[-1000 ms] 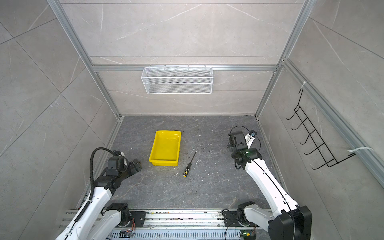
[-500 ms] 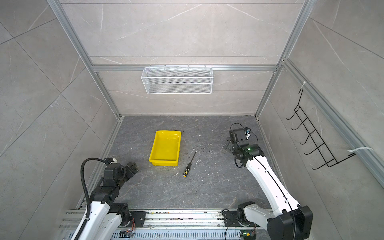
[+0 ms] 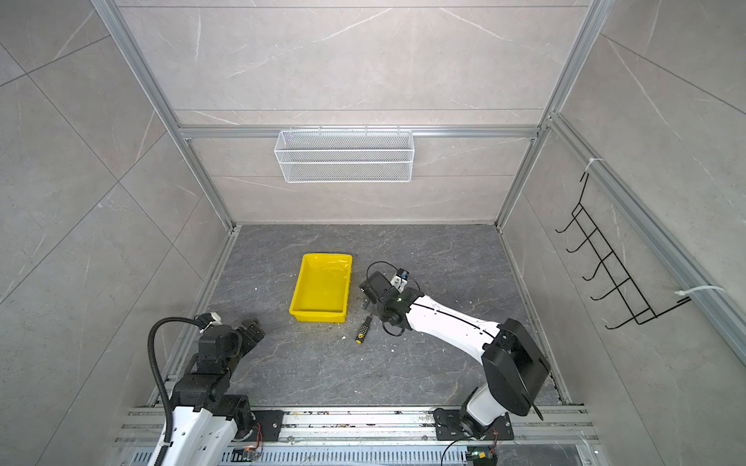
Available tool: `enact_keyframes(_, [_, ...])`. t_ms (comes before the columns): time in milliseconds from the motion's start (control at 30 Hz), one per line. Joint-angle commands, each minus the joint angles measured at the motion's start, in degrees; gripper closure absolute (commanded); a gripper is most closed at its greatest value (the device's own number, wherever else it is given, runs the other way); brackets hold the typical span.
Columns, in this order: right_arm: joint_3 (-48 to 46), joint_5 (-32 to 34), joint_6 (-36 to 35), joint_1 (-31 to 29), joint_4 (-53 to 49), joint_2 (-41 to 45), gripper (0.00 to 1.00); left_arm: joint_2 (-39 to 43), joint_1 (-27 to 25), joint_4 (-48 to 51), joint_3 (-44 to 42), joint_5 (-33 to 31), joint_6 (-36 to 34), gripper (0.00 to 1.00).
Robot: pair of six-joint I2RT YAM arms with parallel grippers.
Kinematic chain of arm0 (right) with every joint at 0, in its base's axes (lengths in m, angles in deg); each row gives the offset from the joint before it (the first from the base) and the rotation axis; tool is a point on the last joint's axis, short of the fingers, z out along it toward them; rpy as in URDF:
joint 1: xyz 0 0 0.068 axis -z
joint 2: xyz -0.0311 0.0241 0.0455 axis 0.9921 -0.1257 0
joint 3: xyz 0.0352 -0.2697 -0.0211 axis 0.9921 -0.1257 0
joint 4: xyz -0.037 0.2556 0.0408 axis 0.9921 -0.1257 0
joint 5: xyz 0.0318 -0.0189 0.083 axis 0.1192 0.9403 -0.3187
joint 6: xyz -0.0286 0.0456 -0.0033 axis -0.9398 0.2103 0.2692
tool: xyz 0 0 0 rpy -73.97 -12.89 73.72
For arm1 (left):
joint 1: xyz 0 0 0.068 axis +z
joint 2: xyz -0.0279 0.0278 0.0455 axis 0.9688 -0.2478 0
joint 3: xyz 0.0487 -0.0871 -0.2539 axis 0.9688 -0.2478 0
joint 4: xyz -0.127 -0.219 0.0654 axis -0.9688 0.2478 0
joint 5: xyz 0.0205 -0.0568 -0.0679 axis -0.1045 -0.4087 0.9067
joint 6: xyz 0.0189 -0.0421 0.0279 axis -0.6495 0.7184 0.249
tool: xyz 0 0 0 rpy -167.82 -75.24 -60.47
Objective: Put the screwdriver in the bin
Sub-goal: 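Move the right gripper toward the screwdriver while the left arm shifts slightly, then lower the right gripper and close it on the black-and-yellow screwdriver handle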
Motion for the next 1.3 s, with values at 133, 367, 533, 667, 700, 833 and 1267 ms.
enact_keyframes(133, [-2.75, -3.32, 8.95, -1.71, 4.72, -3.08, 0.18, 0.88, -0.04, 0.16, -0.51, -2.15, 1.15, 0.02])
enact_keyframes(367, [-2.68, -5.43, 13.85, -4.27, 5.45, -7.12, 0.33, -0.19, -0.01, 0.85, -0.39, -2.94, 2.28, 0.03])
enact_keyframes(533, [-2.97, -9.97, 16.77, -4.74, 7.72, -11.16, 0.34, -0.44, 0.03, 0.69, -0.33, -2.96, 2.29, 0.03])
enact_keyframes(667, [-4.90, -12.91, 19.59, -4.72, 11.02, -13.16, 0.35, -0.62, 0.02, -0.56, -0.64, -2.94, 1.71, 0.04])
enact_keyframes(700, [-5.21, -13.34, 20.07, -4.73, 11.46, -13.46, 0.35, -0.74, -0.01, -0.89, -0.68, -2.98, 1.65, 0.03])
enact_keyframes(833, [-6.39, -14.11, 21.00, -4.74, 11.82, -13.75, 0.36, -1.27, -0.01, -0.51, -0.42, -2.87, 1.63, 0.04])
enact_keyframes(1267, [-7.02, -14.88, 22.63, -4.55, 11.76, -17.95, 0.55, -1.53, -0.01, 0.07, -0.38, -3.99, 2.01, 0.04])
